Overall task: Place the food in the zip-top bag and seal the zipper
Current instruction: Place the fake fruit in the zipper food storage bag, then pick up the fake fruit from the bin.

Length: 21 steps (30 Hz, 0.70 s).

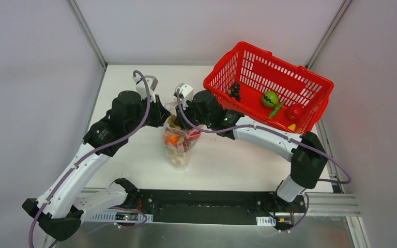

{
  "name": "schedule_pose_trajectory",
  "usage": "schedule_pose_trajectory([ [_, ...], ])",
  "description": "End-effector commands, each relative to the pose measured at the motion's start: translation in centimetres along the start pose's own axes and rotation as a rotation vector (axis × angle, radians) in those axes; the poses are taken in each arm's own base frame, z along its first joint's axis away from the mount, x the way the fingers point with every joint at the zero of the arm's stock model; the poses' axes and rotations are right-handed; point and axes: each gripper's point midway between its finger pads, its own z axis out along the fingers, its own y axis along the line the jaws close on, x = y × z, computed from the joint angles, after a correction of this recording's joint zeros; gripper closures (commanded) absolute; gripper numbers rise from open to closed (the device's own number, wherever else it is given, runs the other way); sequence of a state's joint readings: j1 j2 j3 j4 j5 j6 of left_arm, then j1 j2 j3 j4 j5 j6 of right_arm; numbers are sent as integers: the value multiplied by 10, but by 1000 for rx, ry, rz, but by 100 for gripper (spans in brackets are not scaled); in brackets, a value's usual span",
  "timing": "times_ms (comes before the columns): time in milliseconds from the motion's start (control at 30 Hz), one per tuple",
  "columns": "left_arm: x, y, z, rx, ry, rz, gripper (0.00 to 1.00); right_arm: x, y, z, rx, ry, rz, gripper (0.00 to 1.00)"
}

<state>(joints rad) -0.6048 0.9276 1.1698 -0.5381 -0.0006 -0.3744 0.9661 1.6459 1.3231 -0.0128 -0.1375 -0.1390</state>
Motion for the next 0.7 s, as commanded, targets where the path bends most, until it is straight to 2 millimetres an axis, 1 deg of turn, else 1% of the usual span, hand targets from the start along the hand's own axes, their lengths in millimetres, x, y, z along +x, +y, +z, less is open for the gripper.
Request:
schedule_pose_trajectory([
  [0, -30, -7, -13, 20, -100, 16, 100, -51, 12, -29, -25, -120, -44, 74],
  [67, -31, -6, -12, 10, -103, 18, 100, -58, 13, -40, -16, -133, -53, 70],
  [200, -32, -6, -11, 10, -113, 15, 100, -88, 17, -72, -7, -242, -82, 57],
  [267, -32, -6, -11, 11, -116, 14, 100, -95, 18, -87, -3, -276, -96, 53],
  [333, -32, -6, -10, 14, -116, 13, 100, -101, 18, -100, 5, -304, -103, 51],
  [400, -32, -7, -9, 18, -117, 11, 100, -103, 16, -110, 21, -322, -109, 51],
  [467, -31, -8, -8, 24, -115, 8, 100, -112, 12, -123, 56, -380, -111, 51],
  [500, -31, -9, -7, 28, -113, 6, 100, -115, 7, -132, 85, -407, -113, 50],
  [600, -29, -11, -5, 42, -108, 3, 100, -130, -20, -156, 230, -501, -90, 46],
  [633, -28, -11, -4, 43, -107, 1, 100, -135, -32, -162, 283, -524, -77, 44],
  [667, -28, -11, -3, 43, -105, 1, 100, -139, -48, -169, 349, -541, -57, 42],
])
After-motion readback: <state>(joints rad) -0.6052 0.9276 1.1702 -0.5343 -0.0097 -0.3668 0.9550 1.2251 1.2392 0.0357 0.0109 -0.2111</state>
